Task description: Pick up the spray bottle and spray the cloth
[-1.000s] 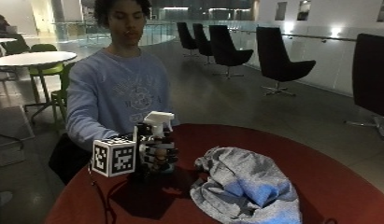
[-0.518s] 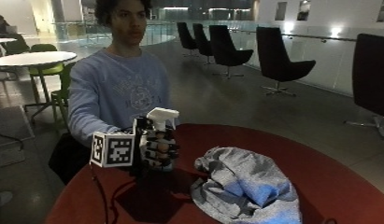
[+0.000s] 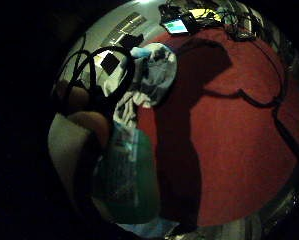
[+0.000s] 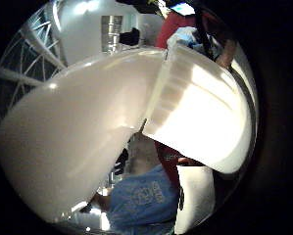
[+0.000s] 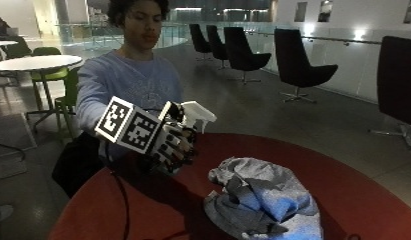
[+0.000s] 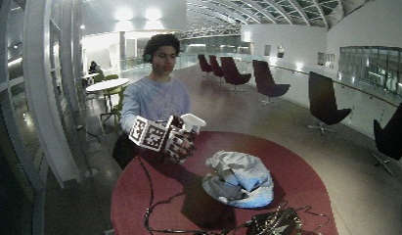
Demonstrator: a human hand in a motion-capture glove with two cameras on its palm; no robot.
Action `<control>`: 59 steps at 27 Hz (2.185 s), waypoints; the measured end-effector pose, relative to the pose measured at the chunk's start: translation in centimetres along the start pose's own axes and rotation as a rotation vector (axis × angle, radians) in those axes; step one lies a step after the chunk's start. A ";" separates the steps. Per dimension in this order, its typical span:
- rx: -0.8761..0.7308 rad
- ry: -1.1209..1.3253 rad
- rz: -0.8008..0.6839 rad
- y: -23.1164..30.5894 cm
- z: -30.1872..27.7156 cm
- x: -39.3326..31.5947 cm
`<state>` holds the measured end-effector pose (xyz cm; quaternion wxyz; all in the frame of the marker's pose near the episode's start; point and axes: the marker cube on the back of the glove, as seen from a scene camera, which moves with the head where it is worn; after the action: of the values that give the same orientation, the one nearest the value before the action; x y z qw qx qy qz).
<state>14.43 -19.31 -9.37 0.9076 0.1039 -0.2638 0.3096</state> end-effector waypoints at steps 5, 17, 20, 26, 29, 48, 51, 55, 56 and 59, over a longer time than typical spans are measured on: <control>-0.078 0.092 0.085 -1.9 -0.5 -1.0; -0.188 0.233 0.229 -3.7 0.8 -0.5; -0.200 0.247 0.246 -3.8 0.9 -0.7; -0.216 0.262 0.268 -4.1 1.2 -1.3; -0.226 0.269 0.282 -4.2 1.3 -1.5; -0.262 0.312 0.306 -4.3 2.3 -1.5; -0.261 0.324 0.312 -4.2 2.3 -1.6; -0.256 0.335 0.321 -4.2 2.3 -1.6; -0.256 0.335 0.321 -4.2 2.3 -1.7; -0.260 0.335 0.316 -4.2 2.4 -1.7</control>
<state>14.84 -24.30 -8.41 0.8848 -0.1088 -0.1601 0.4238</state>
